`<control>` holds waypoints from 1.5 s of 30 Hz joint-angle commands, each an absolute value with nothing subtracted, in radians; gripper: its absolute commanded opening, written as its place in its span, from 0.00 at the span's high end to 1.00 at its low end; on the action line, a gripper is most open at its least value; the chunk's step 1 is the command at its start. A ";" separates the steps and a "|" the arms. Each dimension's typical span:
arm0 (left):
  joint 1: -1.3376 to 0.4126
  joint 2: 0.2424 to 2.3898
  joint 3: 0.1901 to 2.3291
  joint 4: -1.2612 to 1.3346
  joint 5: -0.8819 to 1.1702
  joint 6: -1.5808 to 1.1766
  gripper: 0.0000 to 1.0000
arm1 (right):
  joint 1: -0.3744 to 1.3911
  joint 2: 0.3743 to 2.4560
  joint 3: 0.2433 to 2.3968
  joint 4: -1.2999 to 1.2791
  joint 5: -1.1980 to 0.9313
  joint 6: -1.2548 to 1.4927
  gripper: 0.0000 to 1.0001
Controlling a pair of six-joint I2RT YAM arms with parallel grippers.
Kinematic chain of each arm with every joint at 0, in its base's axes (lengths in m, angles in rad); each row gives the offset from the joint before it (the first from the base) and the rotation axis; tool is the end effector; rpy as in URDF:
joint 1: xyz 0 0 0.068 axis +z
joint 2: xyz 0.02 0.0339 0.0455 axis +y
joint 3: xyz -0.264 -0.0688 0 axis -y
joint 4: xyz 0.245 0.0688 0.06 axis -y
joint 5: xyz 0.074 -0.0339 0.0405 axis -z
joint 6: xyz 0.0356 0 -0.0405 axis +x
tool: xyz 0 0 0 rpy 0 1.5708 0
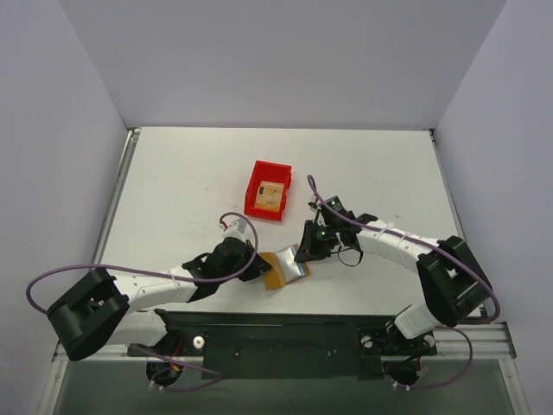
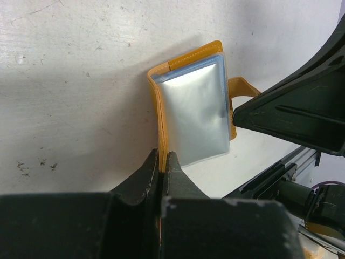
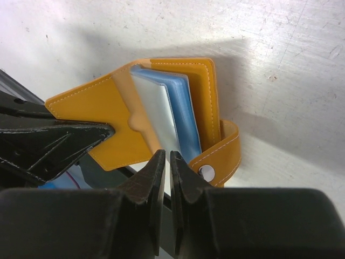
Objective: Put the credit cards into the card holder
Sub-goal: Open the card holder at the center of the board.
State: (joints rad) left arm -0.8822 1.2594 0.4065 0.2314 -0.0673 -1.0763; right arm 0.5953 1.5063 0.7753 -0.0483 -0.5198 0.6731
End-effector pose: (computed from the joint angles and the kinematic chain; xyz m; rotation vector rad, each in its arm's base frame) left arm 0.1509 -0.1796 0.1560 -0.2720 2.3688 -0.9721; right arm 0.2385 0.1829 0.1843 -0.1838 2.5573 1.1767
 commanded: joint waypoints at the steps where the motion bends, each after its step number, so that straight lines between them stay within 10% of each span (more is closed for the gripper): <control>1: -0.885 1.272 0.443 0.278 -0.061 -1.055 1.00 | 0.609 1.531 0.795 -0.072 -0.497 0.649 0.95; 45: -0.884 1.361 0.463 0.330 -0.018 -1.017 1.00 | 0.661 1.546 0.822 -0.140 -0.350 0.586 0.85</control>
State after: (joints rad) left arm -0.8818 1.3457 0.4236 0.2749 -0.0319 -1.0348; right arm 0.6498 1.5578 0.7956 -0.1242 -0.3332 0.5991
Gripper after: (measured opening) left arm 0.044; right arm 0.149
